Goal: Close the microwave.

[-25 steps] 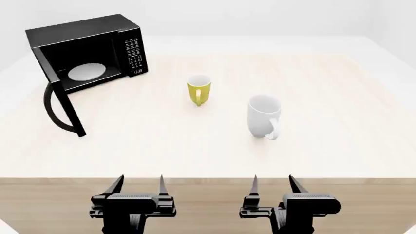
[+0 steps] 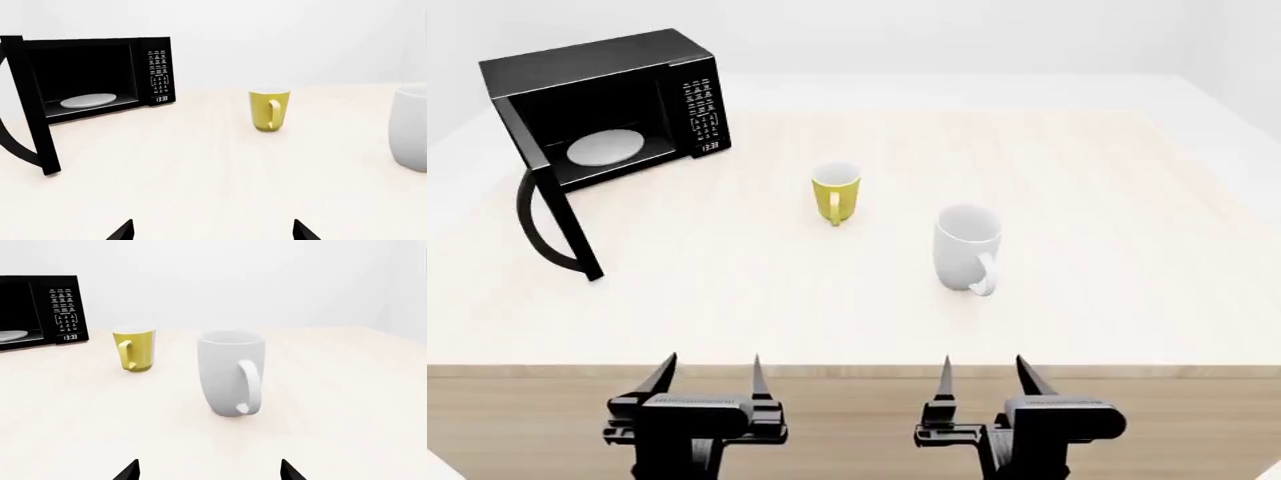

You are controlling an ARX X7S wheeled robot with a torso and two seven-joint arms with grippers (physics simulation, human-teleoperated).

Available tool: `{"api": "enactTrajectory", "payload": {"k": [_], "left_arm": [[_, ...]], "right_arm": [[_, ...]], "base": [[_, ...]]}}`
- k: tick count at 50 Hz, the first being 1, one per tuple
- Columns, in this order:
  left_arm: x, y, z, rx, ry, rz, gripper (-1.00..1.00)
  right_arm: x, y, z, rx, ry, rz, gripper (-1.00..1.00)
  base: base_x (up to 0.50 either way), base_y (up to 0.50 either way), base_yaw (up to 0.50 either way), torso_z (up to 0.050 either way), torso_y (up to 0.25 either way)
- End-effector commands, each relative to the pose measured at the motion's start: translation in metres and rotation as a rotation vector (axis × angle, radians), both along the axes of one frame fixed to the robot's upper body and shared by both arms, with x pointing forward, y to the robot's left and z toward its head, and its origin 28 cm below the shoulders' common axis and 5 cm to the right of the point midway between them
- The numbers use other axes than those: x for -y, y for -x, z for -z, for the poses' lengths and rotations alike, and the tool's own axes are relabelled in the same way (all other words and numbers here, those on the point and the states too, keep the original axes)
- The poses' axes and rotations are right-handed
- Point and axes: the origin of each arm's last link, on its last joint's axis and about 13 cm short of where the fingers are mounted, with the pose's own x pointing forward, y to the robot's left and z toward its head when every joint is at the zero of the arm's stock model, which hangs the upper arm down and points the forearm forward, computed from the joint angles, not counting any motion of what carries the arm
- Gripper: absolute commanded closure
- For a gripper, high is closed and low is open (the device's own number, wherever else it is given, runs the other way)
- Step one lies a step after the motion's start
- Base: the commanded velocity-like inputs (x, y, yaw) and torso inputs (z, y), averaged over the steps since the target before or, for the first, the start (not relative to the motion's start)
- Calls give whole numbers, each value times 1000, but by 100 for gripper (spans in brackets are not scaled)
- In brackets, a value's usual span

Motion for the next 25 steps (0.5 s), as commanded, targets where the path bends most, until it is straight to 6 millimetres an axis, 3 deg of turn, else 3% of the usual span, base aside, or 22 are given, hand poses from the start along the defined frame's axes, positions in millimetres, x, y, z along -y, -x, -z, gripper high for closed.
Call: {"api": "enactTrajectory", "payload": {"k": [1,17,20,25], "left_arm": [[0,9,-23,29,-45,2,-100],[2,29,-55,103,-75,16,-100],[0,33,-63,116,-94,-1,-100],[-1,36,-70,132,-95,-3,-100]], "right_arm": [[-1,1,-8,38,-13,1,-100],[-3,3,-18,84,-34,-3,-100],[5,10,-44,108,-38,-6,-100],[5,14,-51,128,-41,-15,-100]], "base": [[0,0,0,0,0],[0,0,0,0,0],[0,0,0,0,0],[0,0,0,0,0]]}}
